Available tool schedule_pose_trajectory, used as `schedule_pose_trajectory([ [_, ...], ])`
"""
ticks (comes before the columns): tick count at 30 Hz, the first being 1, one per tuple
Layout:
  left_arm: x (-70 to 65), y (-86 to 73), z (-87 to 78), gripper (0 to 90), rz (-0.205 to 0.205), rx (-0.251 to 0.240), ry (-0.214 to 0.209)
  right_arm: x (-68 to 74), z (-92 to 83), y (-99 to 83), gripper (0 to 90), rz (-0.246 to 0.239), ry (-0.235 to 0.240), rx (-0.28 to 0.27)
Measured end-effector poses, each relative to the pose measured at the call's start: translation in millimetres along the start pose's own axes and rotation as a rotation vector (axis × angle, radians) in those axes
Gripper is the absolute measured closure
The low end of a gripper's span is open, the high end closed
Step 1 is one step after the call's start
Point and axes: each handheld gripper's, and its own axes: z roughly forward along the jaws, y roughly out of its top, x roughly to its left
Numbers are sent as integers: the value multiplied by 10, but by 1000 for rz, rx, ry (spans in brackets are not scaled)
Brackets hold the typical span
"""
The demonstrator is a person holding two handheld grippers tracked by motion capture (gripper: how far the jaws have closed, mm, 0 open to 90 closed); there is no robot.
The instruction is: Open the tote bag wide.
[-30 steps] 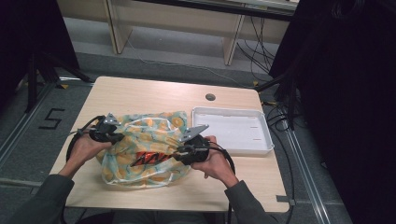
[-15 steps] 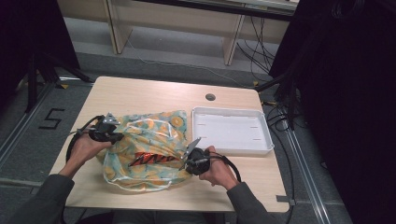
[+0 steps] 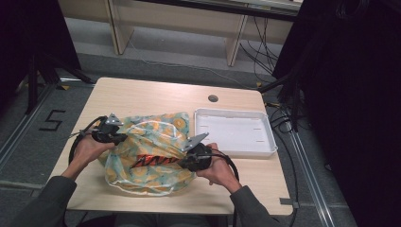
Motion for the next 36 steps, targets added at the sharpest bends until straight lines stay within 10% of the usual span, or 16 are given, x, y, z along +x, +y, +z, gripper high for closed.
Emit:
schedule_pose_trajectory([
  [4, -12, 22, -22, 897, 11, -11, 3, -36, 188, 75, 900, -24, -78, 102],
  [13, -15, 25, -26, 898, 36, -8, 4, -442, 201, 142, 900, 49, -223, 54],
  [17, -7, 18, -43, 897, 45, -1, 14, -486, 284, 90, 900, 106, -185, 67],
  [27, 8, 14, -143, 711, 58, -34, 49, -315, 338, 150, 900, 46, -124, 96],
  [33, -269, 109, -642, 448, 27, -87, 38, -256, 331, 169, 900, 35, -115, 89],
  [36, -385, 90, -732, 464, 86, -83, -10, -239, 299, 175, 900, 31, -108, 76],
])
